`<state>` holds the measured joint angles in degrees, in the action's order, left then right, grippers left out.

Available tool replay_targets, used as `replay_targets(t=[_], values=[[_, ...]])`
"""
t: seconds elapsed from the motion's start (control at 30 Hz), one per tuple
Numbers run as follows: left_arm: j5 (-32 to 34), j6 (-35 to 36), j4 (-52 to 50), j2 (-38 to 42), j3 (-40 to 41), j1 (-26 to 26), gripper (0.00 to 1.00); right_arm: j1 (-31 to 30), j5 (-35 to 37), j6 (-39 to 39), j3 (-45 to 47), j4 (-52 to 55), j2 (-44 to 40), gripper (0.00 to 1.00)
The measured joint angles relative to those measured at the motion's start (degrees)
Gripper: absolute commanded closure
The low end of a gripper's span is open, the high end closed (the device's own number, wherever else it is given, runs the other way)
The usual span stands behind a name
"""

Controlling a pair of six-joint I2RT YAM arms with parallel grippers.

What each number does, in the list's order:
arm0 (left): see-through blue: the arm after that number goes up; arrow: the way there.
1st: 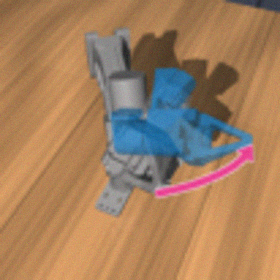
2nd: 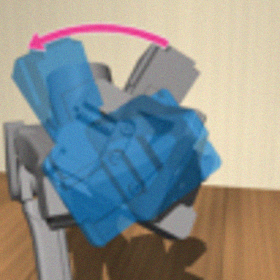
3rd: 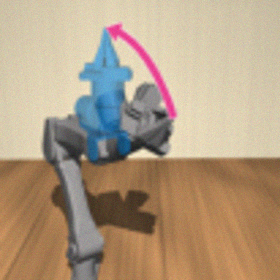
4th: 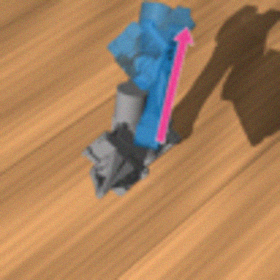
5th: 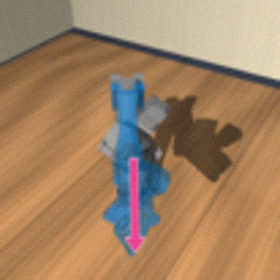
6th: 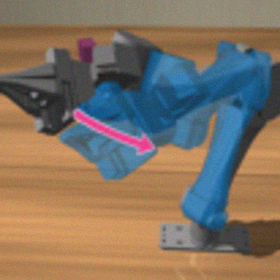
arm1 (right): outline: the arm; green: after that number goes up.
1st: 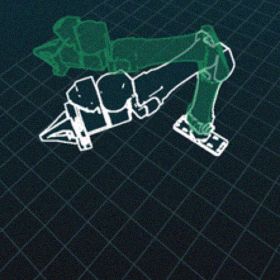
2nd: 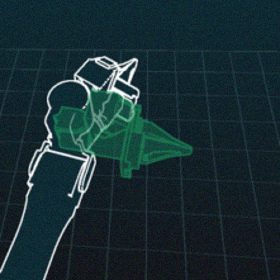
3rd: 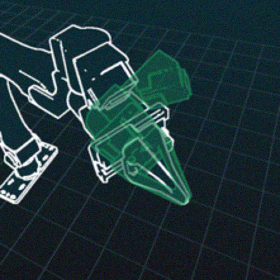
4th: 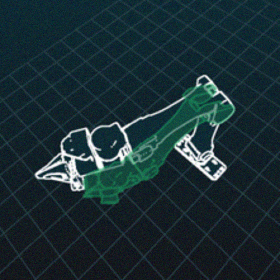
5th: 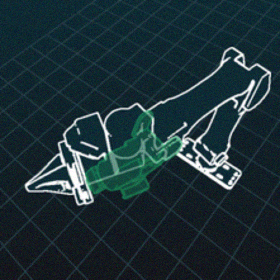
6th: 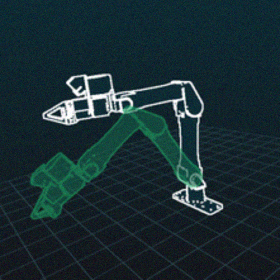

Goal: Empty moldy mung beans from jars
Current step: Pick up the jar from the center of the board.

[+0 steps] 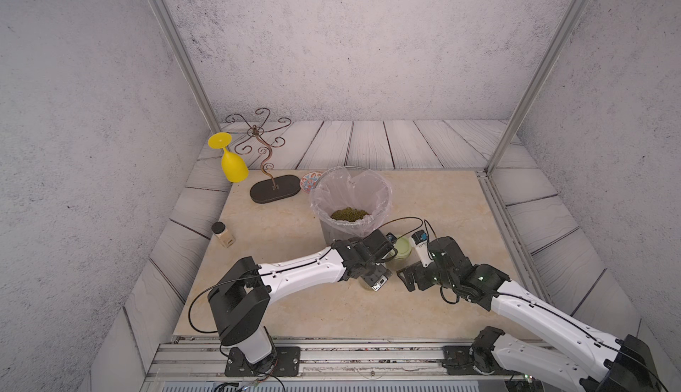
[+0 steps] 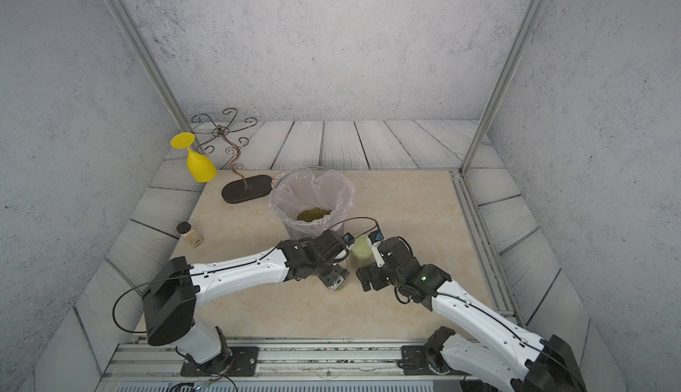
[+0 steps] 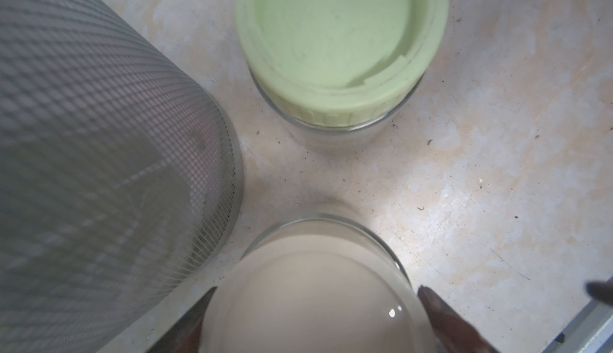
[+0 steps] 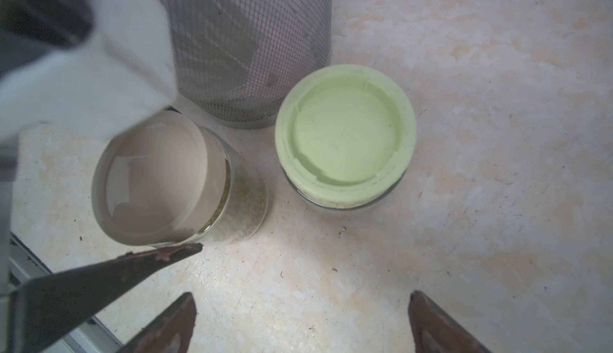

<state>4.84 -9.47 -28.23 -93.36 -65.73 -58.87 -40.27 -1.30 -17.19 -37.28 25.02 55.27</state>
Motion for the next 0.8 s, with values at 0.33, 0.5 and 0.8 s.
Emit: replay_targets(t=[0.33, 0.5, 0.8], values=[[-1.7, -3.4, -1.3, 3.8, 2.2, 1.8, 0.56, -0.5, -9.5, 3.6, 6.7, -9.1, 0.0, 0.01], [-4.3, -6.7, -2.5, 10.0, 7.0, 5.8, 0.58, -2.9, -14.5, 7.3, 14.3, -18.2, -2.9, 0.01], [-5.4, -9.9, -3.0, 15.2, 12.3, 7.2, 0.6, -9.3, -15.3, 10.2, 16.6, -34.9, 4.5, 0.01]])
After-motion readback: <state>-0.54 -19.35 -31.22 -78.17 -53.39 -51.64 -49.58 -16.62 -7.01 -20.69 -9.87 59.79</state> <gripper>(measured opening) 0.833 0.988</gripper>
